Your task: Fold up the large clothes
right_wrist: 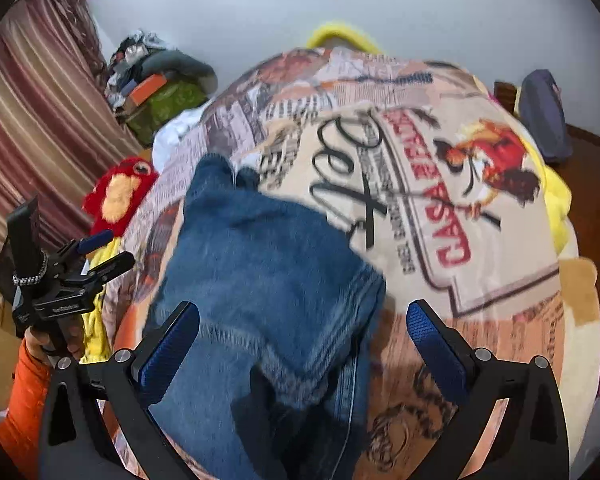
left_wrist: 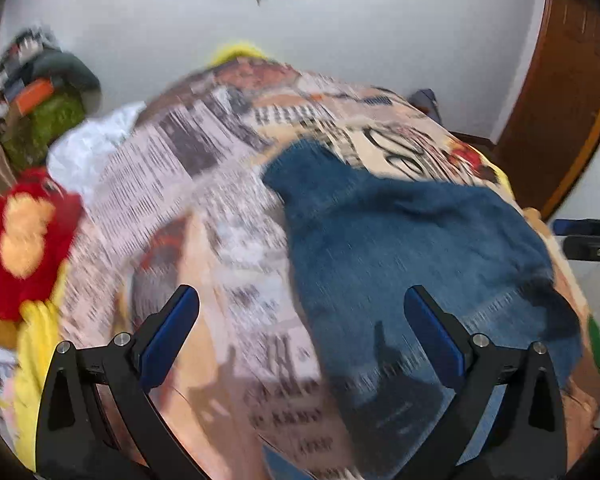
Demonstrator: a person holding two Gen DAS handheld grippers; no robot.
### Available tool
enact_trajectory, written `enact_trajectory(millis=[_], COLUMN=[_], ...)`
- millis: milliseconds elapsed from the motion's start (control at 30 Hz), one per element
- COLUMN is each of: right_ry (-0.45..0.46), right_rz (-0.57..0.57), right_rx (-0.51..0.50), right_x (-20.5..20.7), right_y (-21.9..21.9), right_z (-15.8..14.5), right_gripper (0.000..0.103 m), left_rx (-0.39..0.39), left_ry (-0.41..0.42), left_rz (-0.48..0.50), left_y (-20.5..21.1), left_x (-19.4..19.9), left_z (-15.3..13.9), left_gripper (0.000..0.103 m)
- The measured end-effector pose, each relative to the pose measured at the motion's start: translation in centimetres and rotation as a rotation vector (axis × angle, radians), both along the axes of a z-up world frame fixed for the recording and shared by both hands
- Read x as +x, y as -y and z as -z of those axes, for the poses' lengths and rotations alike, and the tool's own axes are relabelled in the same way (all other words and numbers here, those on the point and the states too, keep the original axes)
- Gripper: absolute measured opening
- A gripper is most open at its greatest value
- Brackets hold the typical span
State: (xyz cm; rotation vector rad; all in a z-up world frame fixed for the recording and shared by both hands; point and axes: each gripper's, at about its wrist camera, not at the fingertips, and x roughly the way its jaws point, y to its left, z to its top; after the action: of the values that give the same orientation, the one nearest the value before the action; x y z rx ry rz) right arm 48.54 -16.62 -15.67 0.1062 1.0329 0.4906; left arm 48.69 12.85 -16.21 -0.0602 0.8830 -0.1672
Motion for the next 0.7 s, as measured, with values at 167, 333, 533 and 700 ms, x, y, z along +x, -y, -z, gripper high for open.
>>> enact_trajectory(millis=[167,333,533,700], right_ry=[-0.116,-0.270,-0.331,-0.344], right_rz=[-0.026,-0.015,-0.040,-0.045], right_rx=[-0.010,0.058,0.162,0.227], right_x=[-0.6,1.0,3.1,4.7], right_y=[0.0,0.7,0.4,-1.1], right_z=[3.9,8.8,11.1,11.4], right_gripper=[0.103,0.103,0.103,0.089], left_rx=[-0.162,-0.274,-0.415,-0.456], left_ry=[-0.130,-0.234,-0.317,-0.333], left_rz=[0.040,0.056,0.076,0.066], left_y=[0.5,1.3,1.7,1.9], left_x=[-0.6,0.2,2.6,4.4], left_z=[3.3,6.8,9.3,9.7], left_gripper=[0.103,0.103,0.103,0.100])
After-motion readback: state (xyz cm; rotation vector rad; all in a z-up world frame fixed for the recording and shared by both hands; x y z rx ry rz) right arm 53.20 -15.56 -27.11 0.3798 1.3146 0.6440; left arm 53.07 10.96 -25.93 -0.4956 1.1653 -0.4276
